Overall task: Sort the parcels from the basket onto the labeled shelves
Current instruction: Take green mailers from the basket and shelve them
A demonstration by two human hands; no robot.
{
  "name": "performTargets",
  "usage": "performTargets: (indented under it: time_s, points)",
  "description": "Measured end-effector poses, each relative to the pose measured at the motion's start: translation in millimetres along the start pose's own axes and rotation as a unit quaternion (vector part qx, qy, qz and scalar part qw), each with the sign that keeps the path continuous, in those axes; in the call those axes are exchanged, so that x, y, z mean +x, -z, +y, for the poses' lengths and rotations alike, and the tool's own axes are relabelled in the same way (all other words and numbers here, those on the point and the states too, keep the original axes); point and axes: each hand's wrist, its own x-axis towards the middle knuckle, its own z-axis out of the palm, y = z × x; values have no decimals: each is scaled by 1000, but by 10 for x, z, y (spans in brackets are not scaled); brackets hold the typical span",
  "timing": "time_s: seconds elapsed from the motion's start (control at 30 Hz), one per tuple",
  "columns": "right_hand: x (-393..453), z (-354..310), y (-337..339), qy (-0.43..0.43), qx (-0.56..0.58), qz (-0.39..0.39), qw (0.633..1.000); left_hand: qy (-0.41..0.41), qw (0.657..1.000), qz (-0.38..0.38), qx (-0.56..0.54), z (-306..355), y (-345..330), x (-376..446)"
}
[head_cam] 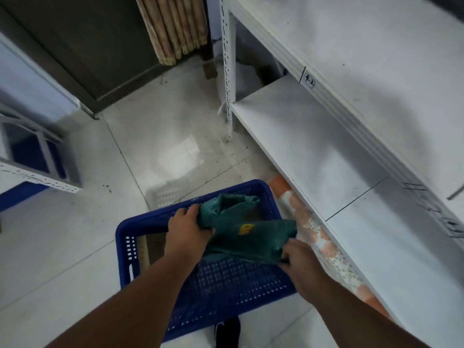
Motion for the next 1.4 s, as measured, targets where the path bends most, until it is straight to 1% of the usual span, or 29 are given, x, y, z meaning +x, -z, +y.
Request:
performTargets:
  time_s: [0.13, 0.17, 0.23, 0.3, 0.37, 0.47, 0.53, 0.67, 0.73, 0.8, 0.87, 1.0, 1.07, 1.13, 1.27, 1.33, 1.4]
  points:
    - [-471, -371, 85, 52, -26, -10, 998, 18, 997, 53, -54, 94, 422, -322]
    - [-602, -447, 120, 66, -32, -16, 997, 12, 996, 64, -65, 121, 537, -434]
    - [-846, -573, 191, 88, -11, -38, 995, 6, 994, 79, -77, 155, 751, -633]
    - [-1169, -726, 260, 128, 13, -53, 990, 8, 991, 91, -97, 221, 1004, -875]
    - [-1468, -858, 342, 165, -5, -53, 985, 13, 986, 104, -126, 275, 1224, -1093]
    - [-1882, -1000, 495, 161, -23, -55, 985, 23, 979, 106, -174, 368, 1549, -1476]
    - [-2173, -1174, 562, 156, -46, -83, 983, 24, 974, 110, -196, 410, 1738, -1688]
    - [-2777, -1582, 706, 132, -153, -120, 972, 5, 975, 102, -197, 588, 2086, -2010]
    - [-3022, -1806, 747, 135, -196, -107, 965, -9, 974, 102, -200, 732, 2275, -2130]
    - [-3242, -2048, 812, 151, -224, -62, 961, -26, 971, 108, -212, 870, 2448, -2204]
    - [-3456, -2287, 869, 167, -235, -34, 957, -45, 968, 102, -225, 995, 2584, -2242]
    - [-3957, -2761, 1093, 161, -222, -35, 961, -87, 958, 83, -259, 1290, 2854, -2315]
    - [-4180, -2930, 1250, 156, -224, -34, 961, -109, 961, 82, -240, 1452, 3002, -2320]
    - [-4413, -3055, 1393, 171, -205, -27, 963, -133, 961, 87, -225, 1632, 3179, -2322]
    - [-4794, -3256, 1582, 241, -116, 6, 963, -172, 948, 91, -250, 1933, 3507, -2327]
    - [-4970, -3335, 1684, 299, -66, 33, 951, -185, 941, 93, -268, 2125, 3655, -2386]
    - [-5134, -3392, 1782, 357, -26, 41, 933, -201, 934, 105, -277, 2339, 3751, -2463]
